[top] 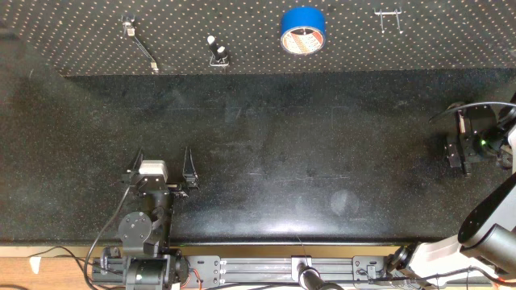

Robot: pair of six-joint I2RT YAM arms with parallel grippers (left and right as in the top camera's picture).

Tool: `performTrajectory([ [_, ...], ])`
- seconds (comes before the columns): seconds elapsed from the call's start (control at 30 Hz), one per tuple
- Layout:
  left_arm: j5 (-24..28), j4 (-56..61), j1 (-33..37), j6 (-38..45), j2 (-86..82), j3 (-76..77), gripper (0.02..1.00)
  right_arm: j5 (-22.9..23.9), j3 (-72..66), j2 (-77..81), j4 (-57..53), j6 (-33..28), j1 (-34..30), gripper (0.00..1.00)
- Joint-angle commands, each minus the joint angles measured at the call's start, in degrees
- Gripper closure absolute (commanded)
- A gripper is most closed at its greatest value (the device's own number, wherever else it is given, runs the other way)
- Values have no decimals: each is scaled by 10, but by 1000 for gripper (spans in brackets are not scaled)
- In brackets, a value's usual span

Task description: Place Tools Onto Pegboard

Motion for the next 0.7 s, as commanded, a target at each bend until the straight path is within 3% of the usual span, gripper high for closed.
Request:
performTrajectory([
  [0.03,10,-4,3,5,-5,-1,23,-10,-6,5,3,-14,-1,25],
  [0.7,10,-4,3,5,-5,-1,25,-9,-6,31,10,-20,-1,25],
])
